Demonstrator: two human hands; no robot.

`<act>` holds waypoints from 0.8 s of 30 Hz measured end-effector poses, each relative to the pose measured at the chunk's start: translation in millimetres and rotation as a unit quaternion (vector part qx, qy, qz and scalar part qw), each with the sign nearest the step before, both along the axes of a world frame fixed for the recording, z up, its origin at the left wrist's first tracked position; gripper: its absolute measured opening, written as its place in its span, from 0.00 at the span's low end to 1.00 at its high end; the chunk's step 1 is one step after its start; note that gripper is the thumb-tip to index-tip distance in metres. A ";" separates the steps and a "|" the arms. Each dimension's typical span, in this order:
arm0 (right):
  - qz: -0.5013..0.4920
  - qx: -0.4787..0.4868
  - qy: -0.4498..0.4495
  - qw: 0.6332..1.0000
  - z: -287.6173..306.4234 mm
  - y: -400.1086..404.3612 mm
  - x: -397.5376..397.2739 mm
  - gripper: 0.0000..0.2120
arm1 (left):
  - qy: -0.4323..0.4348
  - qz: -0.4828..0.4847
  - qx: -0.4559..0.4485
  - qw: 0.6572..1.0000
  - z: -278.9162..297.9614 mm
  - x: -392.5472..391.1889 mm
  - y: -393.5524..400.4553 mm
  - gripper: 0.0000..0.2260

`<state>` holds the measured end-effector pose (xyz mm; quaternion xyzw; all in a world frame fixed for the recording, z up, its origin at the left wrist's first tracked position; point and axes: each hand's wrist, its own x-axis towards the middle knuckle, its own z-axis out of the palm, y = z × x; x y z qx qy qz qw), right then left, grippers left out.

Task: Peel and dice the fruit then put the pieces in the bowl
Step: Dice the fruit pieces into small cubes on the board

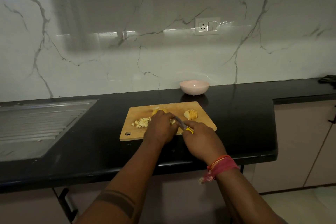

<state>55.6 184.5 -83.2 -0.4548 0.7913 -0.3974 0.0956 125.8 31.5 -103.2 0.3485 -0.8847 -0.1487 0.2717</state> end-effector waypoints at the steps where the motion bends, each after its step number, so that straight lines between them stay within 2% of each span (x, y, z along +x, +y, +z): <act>1: -0.002 0.000 -0.002 1.000 0.0 -1.3 -0.9 0.21 | 0.007 -0.001 0.003 1.000 0.7 0.0 -0.7 0.15; 5: -0.033 0.004 0.022 0.999 -1.0 -6.9 -6.1 0.23 | 0.032 -0.011 0.022 0.999 0.8 1.5 -3.8 0.17; 11: -0.046 0.088 0.103 0.990 -3.3 -22.0 -2.0 0.24 | 0.049 -0.006 0.011 0.999 -3.3 1.7 -7.5 0.16; 15: -0.033 0.090 0.146 0.985 -8.4 -18.0 2.8 0.23 | 0.026 0.026 -0.029 0.999 -2.5 1.0 -8.5 0.15; 21: -0.028 0.073 0.130 0.988 -7.7 -19.3 -1.4 0.24 | 0.024 0.020 -0.021 0.999 1.4 2.8 -8.2 0.12; 24: -0.031 0.063 0.151 0.986 -9.8 -19.0 3.6 0.24 | 0.016 0.020 -0.012 1.000 3.4 3.8 -5.8 0.09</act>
